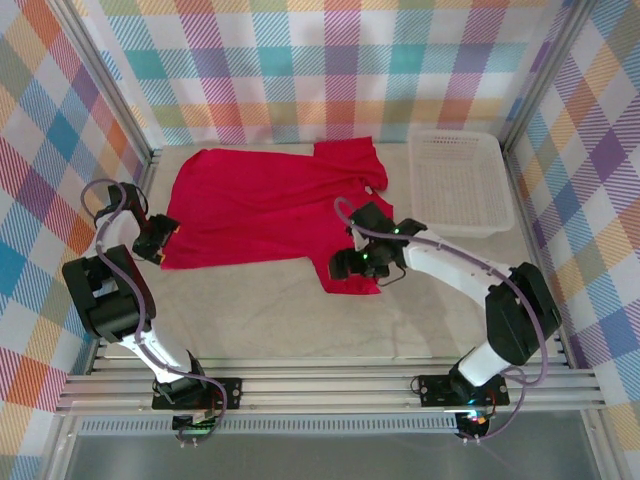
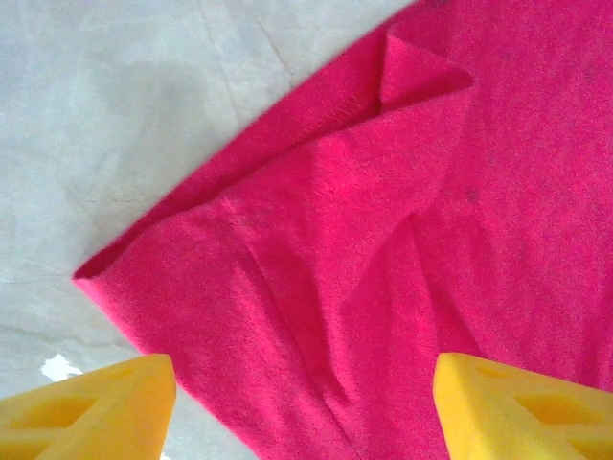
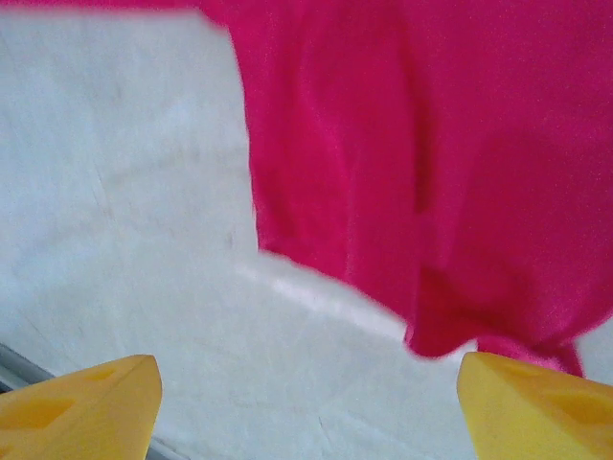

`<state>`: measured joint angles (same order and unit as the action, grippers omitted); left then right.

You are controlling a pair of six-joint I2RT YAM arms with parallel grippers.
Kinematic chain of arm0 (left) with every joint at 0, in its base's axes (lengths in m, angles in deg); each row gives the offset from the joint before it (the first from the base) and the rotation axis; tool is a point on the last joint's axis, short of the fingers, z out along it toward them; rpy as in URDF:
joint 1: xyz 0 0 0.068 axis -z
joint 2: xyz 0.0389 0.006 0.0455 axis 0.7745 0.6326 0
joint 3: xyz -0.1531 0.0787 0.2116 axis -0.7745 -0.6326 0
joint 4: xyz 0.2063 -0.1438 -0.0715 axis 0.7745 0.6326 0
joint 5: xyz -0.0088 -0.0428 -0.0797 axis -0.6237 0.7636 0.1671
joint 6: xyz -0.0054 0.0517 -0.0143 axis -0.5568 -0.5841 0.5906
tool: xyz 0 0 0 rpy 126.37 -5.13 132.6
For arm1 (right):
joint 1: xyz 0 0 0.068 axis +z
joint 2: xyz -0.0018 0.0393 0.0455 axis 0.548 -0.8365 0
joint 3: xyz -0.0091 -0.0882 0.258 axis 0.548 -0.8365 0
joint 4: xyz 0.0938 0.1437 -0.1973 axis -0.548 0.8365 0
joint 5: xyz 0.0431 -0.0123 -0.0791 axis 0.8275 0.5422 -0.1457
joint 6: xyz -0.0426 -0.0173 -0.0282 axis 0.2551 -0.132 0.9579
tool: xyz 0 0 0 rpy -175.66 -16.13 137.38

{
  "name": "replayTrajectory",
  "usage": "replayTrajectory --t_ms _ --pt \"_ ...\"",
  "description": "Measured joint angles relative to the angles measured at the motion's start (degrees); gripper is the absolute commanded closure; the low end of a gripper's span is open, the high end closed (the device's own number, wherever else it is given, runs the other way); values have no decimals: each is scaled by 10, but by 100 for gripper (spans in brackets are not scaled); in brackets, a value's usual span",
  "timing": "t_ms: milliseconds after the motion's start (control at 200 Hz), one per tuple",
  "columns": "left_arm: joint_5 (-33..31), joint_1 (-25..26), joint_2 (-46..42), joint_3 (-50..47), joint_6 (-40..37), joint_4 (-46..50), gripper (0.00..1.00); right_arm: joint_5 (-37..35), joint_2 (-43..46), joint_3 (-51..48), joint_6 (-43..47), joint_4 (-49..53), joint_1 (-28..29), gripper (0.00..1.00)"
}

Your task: Fold the inside-out t-shirt

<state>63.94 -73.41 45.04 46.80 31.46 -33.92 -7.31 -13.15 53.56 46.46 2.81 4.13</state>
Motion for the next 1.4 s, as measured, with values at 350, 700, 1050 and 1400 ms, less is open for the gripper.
replayTrajectory --t_ms 350,700,1050,1400 --pt "77 9 97 50 8 -15 38 26 -310 236 -35 -16 -108 21" --pt "70 4 166 105 4 -5 39 -22 -331 278 -21 -14 -160 23" --pt "23 9 -9 77 -42 53 46 -15 -235 216 8 13 -111 26" --pt "2 3 55 47 -55 65 59 0 -151 71 16 4 -106 28"
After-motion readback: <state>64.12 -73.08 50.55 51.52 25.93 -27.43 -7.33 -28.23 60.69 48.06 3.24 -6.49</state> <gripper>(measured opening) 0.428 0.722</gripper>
